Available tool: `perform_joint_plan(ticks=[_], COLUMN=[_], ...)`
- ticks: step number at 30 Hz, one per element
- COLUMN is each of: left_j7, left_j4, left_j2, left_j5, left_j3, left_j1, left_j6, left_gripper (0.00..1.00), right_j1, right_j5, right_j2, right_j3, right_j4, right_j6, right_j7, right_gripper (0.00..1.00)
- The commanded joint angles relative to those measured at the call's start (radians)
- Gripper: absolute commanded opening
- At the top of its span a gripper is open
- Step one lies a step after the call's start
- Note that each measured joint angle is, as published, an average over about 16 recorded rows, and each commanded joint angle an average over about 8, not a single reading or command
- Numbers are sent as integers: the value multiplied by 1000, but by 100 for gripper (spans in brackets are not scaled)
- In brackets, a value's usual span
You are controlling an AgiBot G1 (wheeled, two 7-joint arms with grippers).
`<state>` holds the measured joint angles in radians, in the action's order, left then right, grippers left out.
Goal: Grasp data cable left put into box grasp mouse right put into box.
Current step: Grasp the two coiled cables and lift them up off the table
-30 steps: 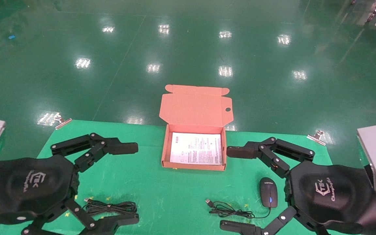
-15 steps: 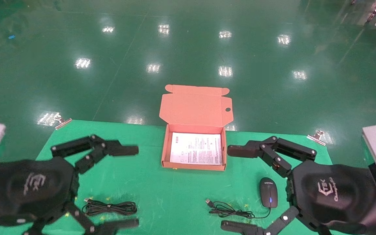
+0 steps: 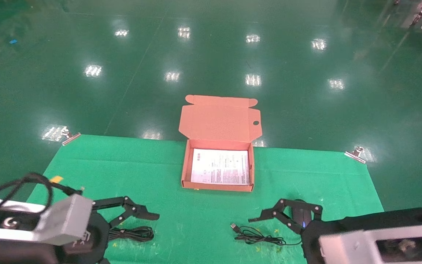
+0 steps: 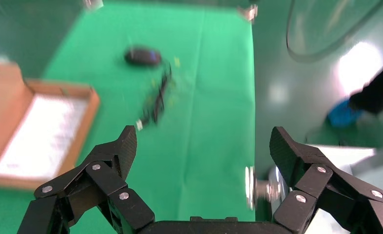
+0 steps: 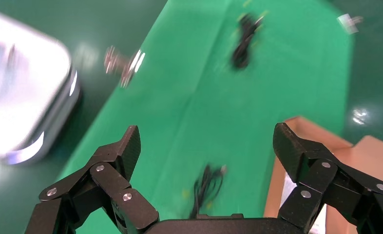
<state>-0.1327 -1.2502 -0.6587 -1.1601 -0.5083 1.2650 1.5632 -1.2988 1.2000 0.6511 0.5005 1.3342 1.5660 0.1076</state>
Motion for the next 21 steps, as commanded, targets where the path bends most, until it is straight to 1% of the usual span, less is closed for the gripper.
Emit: perform_joint_plan(ticks=[1,5,9,15,21], left_j7=[11,22,23,21,-3], left_j4=[9,-16,-42,-71,-74], left_j2=[-7,-22,-44,-88,-140], left_j5=[-48,-187,-312,-493,-662], left_j3=[-31,-93,-143,-211,-268], left_j1=[16,54,79,104,119], left_j6=[1,-10,-31,-61,-103], left_gripper=[100,100,100,100,100], right_j1=[-34,-85,-112,-118,-103], right_j5=[65,176,279,421,538], right_j2=[8,31,54,84,116], right_j3=[41,126,199,277,318], right_j4=[5,6,4,-3,-22], right_j6=[4,-2,-12,-43,-104], right_j7=[47,117,172,238,262], right_gripper=[100,100,100,100,100])
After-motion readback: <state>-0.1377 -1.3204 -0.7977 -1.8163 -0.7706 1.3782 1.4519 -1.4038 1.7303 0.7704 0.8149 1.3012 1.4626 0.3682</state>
